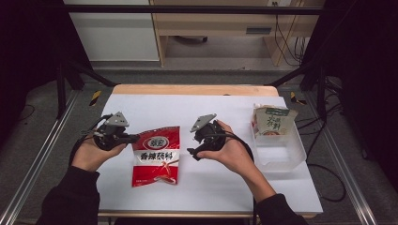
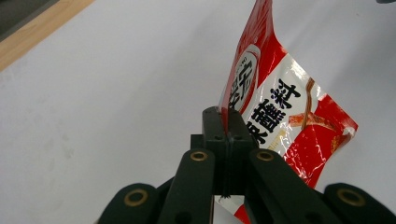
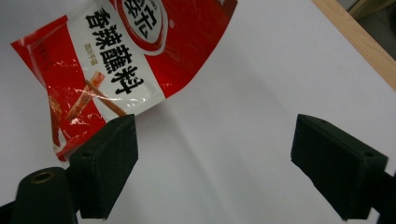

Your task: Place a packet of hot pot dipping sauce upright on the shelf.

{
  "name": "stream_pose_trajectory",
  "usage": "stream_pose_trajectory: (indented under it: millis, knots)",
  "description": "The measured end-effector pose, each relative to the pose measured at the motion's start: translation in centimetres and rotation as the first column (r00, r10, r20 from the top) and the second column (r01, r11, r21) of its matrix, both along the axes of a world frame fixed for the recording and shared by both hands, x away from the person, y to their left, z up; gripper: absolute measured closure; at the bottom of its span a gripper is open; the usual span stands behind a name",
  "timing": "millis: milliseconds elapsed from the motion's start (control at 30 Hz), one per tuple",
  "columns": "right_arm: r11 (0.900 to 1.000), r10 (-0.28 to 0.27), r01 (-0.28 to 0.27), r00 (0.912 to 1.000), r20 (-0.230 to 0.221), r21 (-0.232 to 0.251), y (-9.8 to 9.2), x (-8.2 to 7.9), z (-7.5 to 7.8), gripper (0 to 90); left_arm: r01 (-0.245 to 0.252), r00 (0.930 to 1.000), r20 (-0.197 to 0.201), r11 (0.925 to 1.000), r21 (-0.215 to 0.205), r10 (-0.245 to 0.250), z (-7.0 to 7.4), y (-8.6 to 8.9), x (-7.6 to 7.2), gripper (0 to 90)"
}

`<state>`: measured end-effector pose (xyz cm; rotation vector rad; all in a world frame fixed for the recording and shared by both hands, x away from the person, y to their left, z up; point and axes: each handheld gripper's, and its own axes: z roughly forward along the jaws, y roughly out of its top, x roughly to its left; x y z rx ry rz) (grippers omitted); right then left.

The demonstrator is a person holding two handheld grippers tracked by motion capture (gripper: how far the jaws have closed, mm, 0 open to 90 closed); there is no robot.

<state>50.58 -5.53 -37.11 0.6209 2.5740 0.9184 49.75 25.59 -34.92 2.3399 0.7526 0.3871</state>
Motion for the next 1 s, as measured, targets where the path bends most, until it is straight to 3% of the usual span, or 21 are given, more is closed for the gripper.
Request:
stream_pose_trajectory:
  millis: [400, 700, 1000]
  knots:
    - [1.0, 0.027, -0.027, 0.9996, 0.005, -0.01, 0.5, 0.8, 1.8, 19.5, 0.013, 0.9999, 0.007, 0.9999, -0.011, -0.013, 0.4, -0.8, 0.0, 90.0]
    - [0.999, 0.037, -0.037, 0.9993, -0.012, -0.013, 0.7, 1.4, 1.7, 19.8, 0.021, 0.9997, 0.015, 0.9997, -0.014, -0.021, 0.7, -1.2, 0.0, 90.0]
    - [0.998, 0.062, -0.063, 0.9979, -0.02, -0.023, 1.2, 1.4, 2.0, 25.7, 0.034, 0.999, 0.028, 0.9993, -0.013, -0.034, 1.3, -1.9, 0.0, 90.0]
